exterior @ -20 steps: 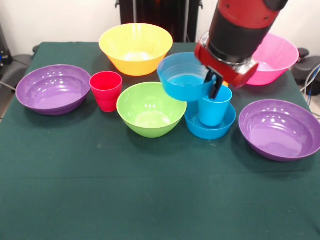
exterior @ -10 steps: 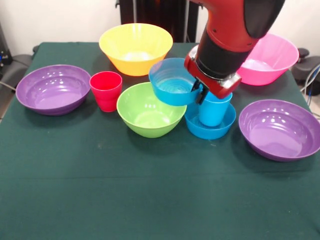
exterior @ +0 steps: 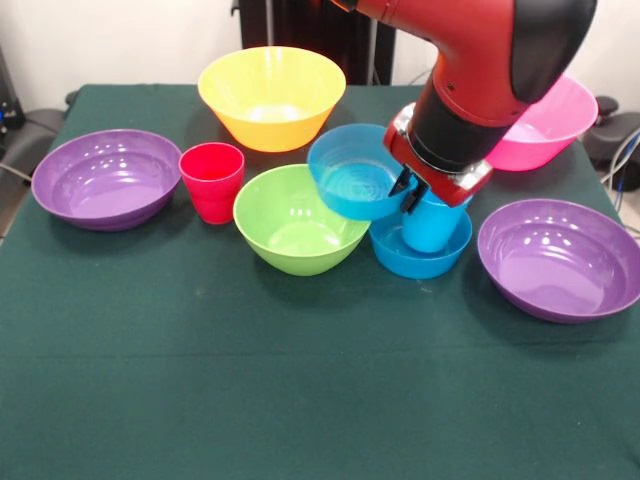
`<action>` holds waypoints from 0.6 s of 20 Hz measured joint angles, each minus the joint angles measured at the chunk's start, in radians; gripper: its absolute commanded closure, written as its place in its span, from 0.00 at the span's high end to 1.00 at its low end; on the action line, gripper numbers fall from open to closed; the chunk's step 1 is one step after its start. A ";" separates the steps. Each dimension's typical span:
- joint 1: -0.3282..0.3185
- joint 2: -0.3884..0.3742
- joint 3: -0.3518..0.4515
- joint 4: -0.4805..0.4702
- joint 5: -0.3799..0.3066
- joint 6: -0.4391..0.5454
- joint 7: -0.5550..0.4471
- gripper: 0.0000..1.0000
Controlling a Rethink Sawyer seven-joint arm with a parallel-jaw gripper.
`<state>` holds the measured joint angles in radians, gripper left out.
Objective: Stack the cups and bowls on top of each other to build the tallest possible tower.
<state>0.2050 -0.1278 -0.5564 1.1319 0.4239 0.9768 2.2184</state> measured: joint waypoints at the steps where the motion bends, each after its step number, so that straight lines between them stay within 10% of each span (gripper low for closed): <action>1: 0.001 0.003 0.000 0.000 0.000 0.000 0.000 0.00; 12: 0.001 0.011 -0.002 0.001 0.000 0.000 0.000 0.00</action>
<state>0.2064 -0.1169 -0.5589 1.1327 0.4239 0.9768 2.2186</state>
